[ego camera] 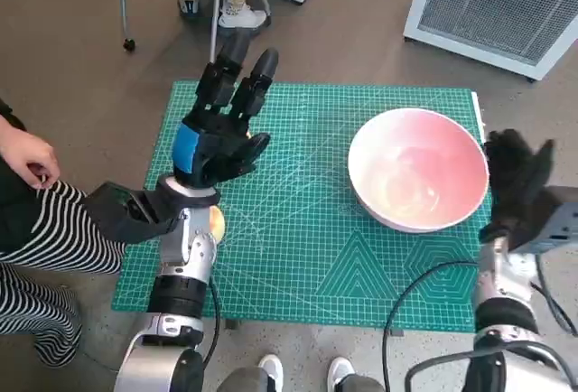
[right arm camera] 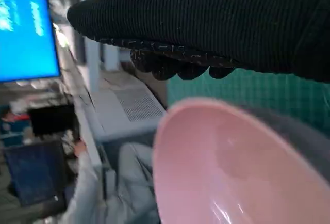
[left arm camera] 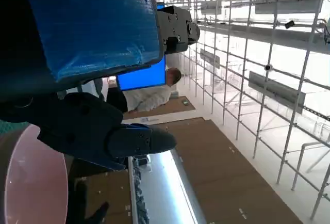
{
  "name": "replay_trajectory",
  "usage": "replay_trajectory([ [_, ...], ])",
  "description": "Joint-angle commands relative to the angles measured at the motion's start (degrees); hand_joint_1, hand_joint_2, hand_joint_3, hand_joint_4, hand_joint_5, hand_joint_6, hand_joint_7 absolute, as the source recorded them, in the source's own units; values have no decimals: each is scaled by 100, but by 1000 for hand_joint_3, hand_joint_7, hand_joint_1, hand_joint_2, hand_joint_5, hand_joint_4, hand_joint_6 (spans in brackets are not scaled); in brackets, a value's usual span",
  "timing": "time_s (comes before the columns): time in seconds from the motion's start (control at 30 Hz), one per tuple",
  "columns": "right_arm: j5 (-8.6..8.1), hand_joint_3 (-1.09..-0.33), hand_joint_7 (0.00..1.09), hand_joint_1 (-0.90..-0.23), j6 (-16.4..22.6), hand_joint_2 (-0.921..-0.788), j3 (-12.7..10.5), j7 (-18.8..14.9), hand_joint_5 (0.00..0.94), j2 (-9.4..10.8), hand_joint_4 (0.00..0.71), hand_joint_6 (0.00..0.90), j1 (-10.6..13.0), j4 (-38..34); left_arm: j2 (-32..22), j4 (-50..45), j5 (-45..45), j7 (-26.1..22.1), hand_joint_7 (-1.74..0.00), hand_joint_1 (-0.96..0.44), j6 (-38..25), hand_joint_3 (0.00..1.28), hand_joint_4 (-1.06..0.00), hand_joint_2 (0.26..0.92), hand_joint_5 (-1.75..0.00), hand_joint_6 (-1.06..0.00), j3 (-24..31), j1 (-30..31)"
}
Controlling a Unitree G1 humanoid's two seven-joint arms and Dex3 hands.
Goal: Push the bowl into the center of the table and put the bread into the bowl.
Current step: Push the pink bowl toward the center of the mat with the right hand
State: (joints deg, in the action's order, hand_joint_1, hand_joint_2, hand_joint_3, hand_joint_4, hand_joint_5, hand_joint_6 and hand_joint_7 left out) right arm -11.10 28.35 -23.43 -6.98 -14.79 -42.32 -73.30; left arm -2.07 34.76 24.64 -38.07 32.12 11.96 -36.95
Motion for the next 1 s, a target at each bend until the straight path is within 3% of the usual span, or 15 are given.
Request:
replay_trajectory([
  [0.03,-60,-919,250,-564,-211,-921,-3,-189,8,245,71,71,-70,-121,-55,-48,30,-12,-173,-495,9,372,-101,921,-5,0,40,24],
  [0.57,-230,-931,226,-586,-314,-921,-160,-554,0,767,62,90,-353,-115,-123,-125,50,7,-195,-508,-31,358,-116,921,-9,-8,97,120],
  [1.0,-146,-949,199,-572,-475,-921,11,-508,0,1043,54,87,-543,-143,-167,-371,18,115,-208,-514,-136,347,-125,921,-10,-19,75,304],
])
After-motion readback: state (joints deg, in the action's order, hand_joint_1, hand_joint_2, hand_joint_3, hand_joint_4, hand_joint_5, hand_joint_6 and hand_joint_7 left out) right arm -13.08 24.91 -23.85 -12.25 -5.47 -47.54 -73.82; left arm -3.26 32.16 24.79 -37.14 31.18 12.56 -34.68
